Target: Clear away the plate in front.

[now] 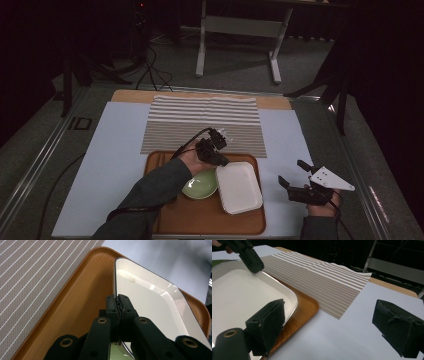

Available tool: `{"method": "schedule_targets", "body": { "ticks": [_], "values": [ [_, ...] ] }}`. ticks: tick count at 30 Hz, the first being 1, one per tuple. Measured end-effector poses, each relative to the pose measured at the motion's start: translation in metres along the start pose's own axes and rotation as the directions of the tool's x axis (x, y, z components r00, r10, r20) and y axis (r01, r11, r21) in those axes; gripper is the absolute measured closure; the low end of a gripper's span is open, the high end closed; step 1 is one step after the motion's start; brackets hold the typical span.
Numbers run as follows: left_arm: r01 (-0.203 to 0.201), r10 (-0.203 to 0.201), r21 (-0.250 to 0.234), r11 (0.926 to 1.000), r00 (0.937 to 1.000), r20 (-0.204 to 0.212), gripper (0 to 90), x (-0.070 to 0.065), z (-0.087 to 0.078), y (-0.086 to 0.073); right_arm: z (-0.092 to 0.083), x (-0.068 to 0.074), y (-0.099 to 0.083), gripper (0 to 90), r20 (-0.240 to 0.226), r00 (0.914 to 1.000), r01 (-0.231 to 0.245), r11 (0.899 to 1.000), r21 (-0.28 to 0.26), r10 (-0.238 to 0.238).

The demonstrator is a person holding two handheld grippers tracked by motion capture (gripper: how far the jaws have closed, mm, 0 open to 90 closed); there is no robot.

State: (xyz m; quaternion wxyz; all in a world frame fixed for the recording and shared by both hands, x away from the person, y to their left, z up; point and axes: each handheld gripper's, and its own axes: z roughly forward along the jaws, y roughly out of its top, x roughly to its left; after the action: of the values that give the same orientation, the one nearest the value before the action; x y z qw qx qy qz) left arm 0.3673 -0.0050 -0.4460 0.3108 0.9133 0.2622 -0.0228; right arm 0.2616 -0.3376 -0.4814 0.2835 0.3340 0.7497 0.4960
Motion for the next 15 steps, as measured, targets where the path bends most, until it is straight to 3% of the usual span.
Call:
{"method": "schedule_targets", "body": {
  "ticks": [15],
  "values": [
    [0.024, -0.024, 0.012, 0.9996, 0.9996, 0.017, 86.7, 0.013, 0.018, 0.005, 0.0, 0.0, 0.0, 10.6, -0.006, 1.0, 0.002, 1.0, 0.003, -0.002]
  ]
}}
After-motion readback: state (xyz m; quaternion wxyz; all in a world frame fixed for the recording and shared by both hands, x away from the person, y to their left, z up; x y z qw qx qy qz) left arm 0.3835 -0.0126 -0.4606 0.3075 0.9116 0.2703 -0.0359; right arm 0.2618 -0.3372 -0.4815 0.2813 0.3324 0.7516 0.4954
